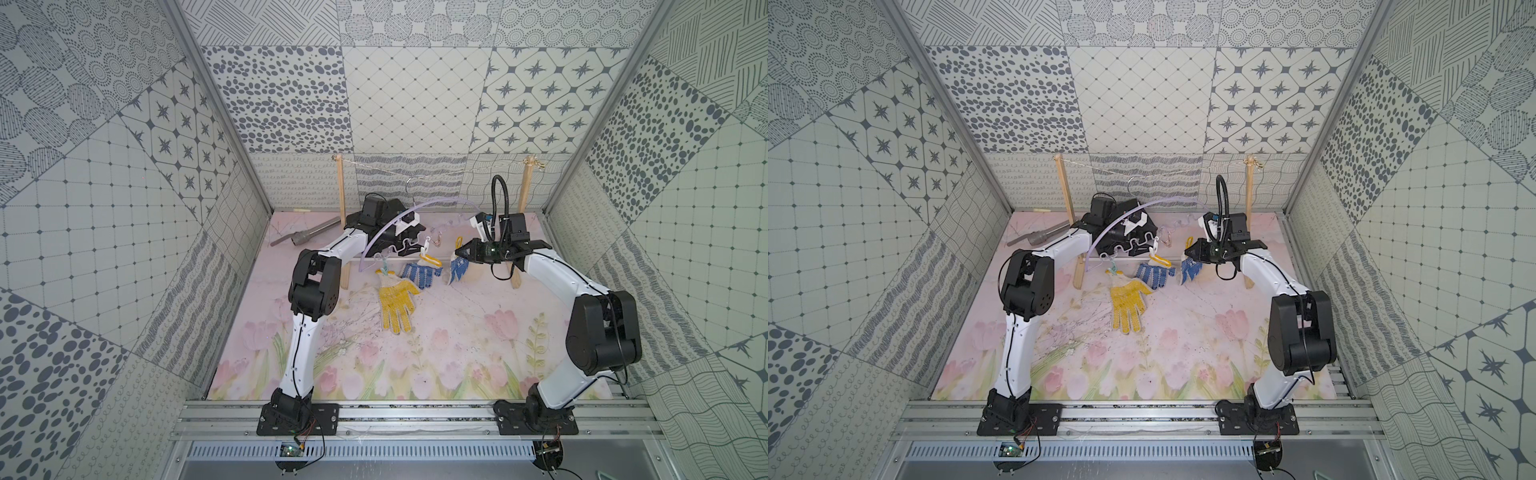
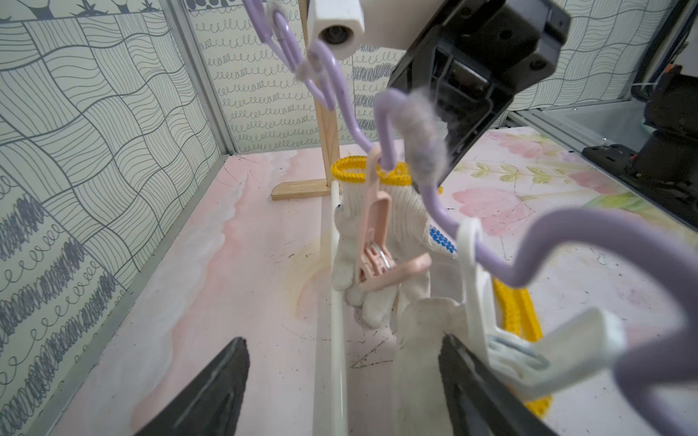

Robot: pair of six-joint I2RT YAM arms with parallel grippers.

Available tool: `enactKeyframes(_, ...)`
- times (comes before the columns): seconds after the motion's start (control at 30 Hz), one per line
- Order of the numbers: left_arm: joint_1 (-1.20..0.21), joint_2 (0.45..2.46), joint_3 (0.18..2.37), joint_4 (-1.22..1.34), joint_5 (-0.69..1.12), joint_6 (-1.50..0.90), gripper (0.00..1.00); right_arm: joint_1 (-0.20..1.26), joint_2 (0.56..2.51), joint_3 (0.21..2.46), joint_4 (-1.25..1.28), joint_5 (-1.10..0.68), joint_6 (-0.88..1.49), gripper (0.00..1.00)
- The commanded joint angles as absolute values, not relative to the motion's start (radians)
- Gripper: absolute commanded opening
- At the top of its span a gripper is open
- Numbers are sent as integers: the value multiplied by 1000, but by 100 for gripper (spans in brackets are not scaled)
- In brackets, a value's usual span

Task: Clip the gloves onto a hanger to dry
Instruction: Adjust the hanger on the clothesline.

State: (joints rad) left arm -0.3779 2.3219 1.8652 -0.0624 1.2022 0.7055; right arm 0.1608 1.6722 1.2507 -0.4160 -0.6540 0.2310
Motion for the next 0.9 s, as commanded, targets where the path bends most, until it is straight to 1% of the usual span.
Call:
enactKeyframes(0.0, -376, 2298, 1859, -100, 1356, 736, 82, 170, 1661, 1289, -502, -662, 118, 0)
enactKeyframes(0.1, -377, 2291, 1804, 104, 1383, 580, 84, 174, 1666, 1305, -552, -619, 78, 0)
enactKeyframes(0.2, -377, 2301, 1750, 411, 1404, 330, 86, 177, 1678, 1305, -546, -604, 78, 0)
enactKeyframes(0.27, -374, 2332, 1743, 659, 1411, 120, 85, 184, 1694, 1318, -545, -597, 75, 0)
enactKeyframes(0.37, -369, 2412, 1806, 1002, 1429, -218, 82, 200, 1730, 1376, -588, -595, 62, 0)
enactKeyframes(0.43, -366, 2472, 1887, 1129, 1458, -385, 77, 214, 1742, 1405, -610, -581, 51, 0)
enactKeyframes(0.5, -367, 2514, 1950, 1196, 1478, -491, 76, 223, 1743, 1414, -614, -575, 51, 0)
enactKeyframes(0.57, -366, 2531, 1966, 1257, 1479, -538, 76, 227, 1739, 1410, -608, -571, 59, 0)
enactKeyframes(0.73, -364, 2517, 1954, 1234, 1485, -512, 76, 234, 1731, 1389, -588, -568, 80, 0)
enactKeyframes(0.87, -363, 2481, 1914, 1135, 1446, -420, 74, 240, 1717, 1371, -572, -566, 89, 0)
